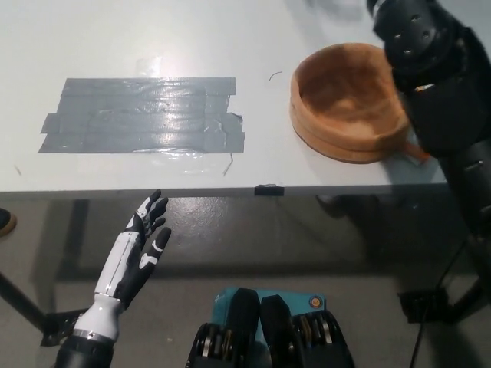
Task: An emotional support dumpling is kept in a soft plate infront in the middle of the desk infront of the robot. The robot extends its right arm to pick up the dumpling and hands it to a person
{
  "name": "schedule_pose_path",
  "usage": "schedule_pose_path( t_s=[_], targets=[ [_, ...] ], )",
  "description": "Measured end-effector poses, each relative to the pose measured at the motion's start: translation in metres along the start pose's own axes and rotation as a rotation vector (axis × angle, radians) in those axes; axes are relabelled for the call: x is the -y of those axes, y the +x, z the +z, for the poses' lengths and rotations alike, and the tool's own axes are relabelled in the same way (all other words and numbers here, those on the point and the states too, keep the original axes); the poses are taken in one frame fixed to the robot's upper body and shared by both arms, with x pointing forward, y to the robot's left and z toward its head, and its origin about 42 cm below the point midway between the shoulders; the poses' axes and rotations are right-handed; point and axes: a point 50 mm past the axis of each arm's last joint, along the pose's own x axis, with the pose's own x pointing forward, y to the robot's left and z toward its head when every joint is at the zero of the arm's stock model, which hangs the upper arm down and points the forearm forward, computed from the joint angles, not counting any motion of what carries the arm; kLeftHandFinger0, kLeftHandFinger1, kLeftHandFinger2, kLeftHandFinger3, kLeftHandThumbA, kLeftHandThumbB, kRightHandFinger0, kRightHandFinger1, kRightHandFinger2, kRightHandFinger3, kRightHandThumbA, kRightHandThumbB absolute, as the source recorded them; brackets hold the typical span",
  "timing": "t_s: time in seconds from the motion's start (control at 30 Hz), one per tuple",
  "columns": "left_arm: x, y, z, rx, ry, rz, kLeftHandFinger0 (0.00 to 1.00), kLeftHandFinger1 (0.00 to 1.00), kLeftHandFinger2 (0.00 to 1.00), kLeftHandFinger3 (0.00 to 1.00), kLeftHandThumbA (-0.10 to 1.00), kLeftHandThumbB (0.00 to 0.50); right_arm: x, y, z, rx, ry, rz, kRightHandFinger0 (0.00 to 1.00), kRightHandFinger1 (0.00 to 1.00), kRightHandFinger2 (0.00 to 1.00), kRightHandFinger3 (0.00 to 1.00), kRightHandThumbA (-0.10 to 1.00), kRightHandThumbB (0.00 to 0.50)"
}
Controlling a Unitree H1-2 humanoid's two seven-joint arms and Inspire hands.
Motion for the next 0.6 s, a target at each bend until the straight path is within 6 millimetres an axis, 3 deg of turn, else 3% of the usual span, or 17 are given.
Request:
schedule_pose_path(
  t_s=[0.13, 0.23, 0.6],
  targets=[
    [0.000, 0.000, 0.000, 0.001, 0.000, -0.001, 1.00, 1.00, 1.00, 1.00, 0.84, 0.331, -0.023, 0.006, -0.018, -0.084, 0.009, 0.063, 0.01, 0.52, 0.95, 0.87, -0.10, 0.217],
    [0.000, 0.001, 0.000, 0.002, 0.000, -0.002, 1.00, 1.00, 1.00, 1.00, 0.84, 0.327, -0.039, 0.008, -0.031, -0.141, 0.012, 0.101, 0.00, 0.51, 0.90, 0.83, -0.10, 0.238],
    [0.000, 0.001, 0.001, 0.003, 0.001, -0.003, 1.00, 1.00, 1.00, 1.00, 0.83, 0.321, -0.059, 0.009, -0.049, -0.196, 0.008, 0.126, 0.00, 0.51, 0.87, 0.81, -0.10, 0.191]
  ],
)
